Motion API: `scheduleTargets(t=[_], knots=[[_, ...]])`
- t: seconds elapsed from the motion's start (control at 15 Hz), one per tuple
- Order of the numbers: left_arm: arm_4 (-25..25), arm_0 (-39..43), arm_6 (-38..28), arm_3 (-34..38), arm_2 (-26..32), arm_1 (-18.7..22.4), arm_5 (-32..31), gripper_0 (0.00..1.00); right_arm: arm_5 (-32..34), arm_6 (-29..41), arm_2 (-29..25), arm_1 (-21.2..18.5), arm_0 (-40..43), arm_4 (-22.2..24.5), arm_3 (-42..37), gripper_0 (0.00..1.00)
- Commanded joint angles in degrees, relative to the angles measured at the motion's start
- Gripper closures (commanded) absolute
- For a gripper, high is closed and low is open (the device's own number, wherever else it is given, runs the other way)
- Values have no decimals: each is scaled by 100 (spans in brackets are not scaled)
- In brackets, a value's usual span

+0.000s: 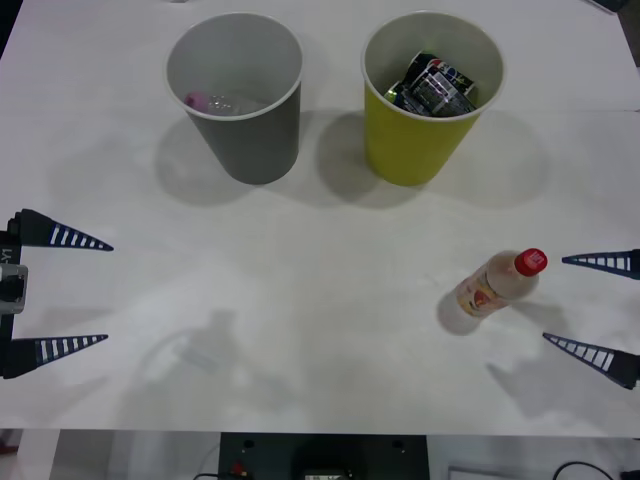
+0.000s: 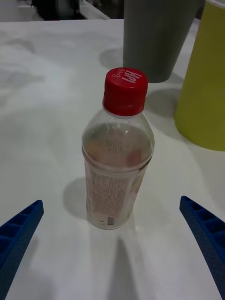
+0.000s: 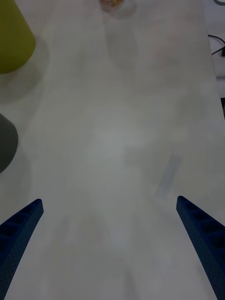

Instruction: Put the can into the green bin and the plastic bottle into the gray bin

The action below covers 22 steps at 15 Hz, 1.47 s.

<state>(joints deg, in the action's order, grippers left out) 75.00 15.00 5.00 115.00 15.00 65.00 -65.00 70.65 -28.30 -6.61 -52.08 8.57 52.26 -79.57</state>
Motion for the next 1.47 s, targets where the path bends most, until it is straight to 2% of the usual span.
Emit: scheduleTargets(t=[0.07,0.27,0.4,1.47], knots=[[0,0,0,0,0,0,0,2,222,-352,247,180,-321,-278,689,0],[0,0,0,0,0,0,0,2,626,-466,247,479,-708,-278,1453,0],[0,0,0,0,0,0,0,2,661,-536,247,637,-805,-278,1655,0],[0,0,0,0,0,0,0,2,46,-624,247,1841,-1060,-5,1682,0]])
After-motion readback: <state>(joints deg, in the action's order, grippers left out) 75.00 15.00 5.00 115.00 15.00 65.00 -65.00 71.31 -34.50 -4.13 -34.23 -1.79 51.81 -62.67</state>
